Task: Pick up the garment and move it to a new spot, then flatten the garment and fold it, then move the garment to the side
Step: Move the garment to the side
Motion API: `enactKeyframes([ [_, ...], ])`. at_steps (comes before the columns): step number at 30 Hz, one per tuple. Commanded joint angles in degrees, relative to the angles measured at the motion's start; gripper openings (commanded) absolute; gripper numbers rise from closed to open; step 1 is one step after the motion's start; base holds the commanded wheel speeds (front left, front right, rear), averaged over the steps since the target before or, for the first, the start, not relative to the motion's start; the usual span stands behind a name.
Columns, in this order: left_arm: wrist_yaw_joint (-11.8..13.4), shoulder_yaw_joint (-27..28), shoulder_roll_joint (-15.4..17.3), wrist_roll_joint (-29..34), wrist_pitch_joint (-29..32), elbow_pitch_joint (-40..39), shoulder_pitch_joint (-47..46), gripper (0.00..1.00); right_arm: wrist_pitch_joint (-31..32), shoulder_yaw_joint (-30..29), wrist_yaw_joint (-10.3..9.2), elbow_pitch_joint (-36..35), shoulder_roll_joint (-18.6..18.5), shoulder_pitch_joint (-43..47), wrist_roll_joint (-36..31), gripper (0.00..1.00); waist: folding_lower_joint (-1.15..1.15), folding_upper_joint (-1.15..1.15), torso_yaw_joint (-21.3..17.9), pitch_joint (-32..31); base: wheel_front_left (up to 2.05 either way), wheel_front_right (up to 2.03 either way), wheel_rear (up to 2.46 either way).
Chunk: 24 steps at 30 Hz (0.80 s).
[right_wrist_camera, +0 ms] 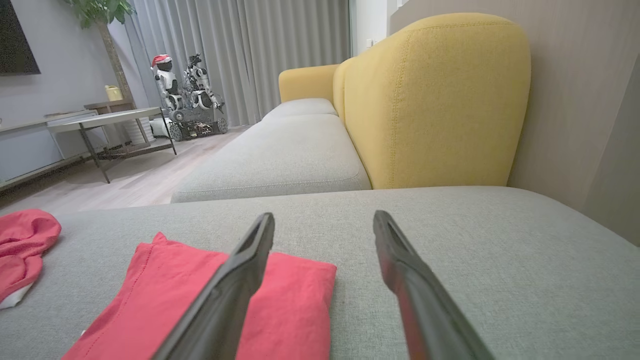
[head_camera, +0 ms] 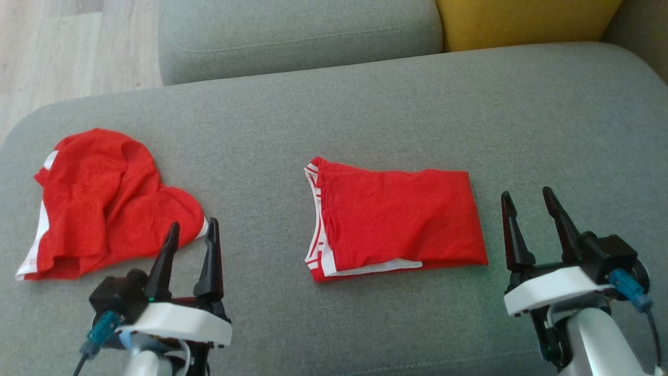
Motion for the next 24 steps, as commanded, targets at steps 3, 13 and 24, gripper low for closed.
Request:
enactKeyframes([
  [3, -0.5, 1.7, 0.3, 0.4, -0.3, -2.1, -2.8, 1.00, 0.7, 1.1, 0.11, -2.4, 0.5, -1.2, -0.1, 1.00, 0.00, 0.00, 0.0, 1.0, 0.00, 0.00, 0.00],
  [13, -1.3, 0.3, 0.3, 0.7, -0.3, -1.5, -5.1, 1.00, 6.6, 1.3, 0.11, 3.1, 1.3, -4.3, 4.0, 1.00, 0.00, 0.00, 1.4, 5.3, 0.00, 0.00, 0.00],
  [24, -2.1, 0.0, 0.3, 1.0, -0.3, -0.9, -7.5, 1.00, 9.5, 0.2, 0.11, 11.5, 1.3, -10.4, 7.7, 1.00, 0.00, 0.00, 3.4, 8.8, 0.00, 0.00, 0.00],
])
